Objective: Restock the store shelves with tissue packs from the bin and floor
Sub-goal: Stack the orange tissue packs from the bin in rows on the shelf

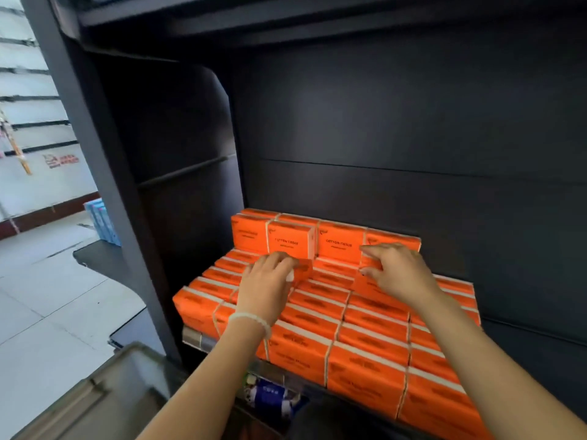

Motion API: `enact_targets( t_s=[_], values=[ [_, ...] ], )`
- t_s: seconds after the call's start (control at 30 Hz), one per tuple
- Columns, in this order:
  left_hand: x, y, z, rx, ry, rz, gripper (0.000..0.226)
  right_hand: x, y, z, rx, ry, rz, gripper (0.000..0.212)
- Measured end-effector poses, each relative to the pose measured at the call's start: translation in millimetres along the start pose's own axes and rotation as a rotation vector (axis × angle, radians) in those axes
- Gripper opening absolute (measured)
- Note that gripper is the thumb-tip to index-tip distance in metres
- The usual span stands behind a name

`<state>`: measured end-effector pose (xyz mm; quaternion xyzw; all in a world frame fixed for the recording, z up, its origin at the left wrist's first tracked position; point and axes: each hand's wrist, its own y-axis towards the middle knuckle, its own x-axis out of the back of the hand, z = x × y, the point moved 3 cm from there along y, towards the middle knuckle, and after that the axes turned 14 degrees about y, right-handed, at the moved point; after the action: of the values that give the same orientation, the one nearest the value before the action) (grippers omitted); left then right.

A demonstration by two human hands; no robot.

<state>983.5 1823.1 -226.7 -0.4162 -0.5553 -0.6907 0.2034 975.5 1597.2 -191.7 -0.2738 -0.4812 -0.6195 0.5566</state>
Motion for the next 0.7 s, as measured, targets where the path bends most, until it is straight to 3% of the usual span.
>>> enact_targets(
  t_s=[0.13,0.27,0.4,0.5,0.6,0.7],
  values=[
    [-29.3,-4.1,-4.0,0.04,-0.104,0.187,0.053,-8.1,3.7,-14.0,-0.031,0.013,0.023,0.054],
    [-37.9,-7.4,-2.4,0.129,-0.181,0.219,0.054,-7.5,-1.0,-23.1,-0.057,0.0,-0.007,0.053],
    [-43.5,-6.2,0.7,0.309,-0.162,0.305,0.06,-5.1,-6.4,-30.7,-0.091,0.005,-0.006,0.052],
    [-47.8,0.2,5.2,0.486,-0.131,0.48,0.077,-4.1,-8.4,-35.9,-0.125,0.012,-0.001,0.055],
    [-52.5,6.1,1.9,0.56,-0.283,0.601,0.08,-5.5,-8.3,-38.7,-0.127,0.018,0.007,0.057],
    [-53.6,12.0,-3.5,0.619,-0.438,0.581,0.084,-6.6,-7.6,-40.1,-0.115,0.016,0.01,0.057]
  ],
)
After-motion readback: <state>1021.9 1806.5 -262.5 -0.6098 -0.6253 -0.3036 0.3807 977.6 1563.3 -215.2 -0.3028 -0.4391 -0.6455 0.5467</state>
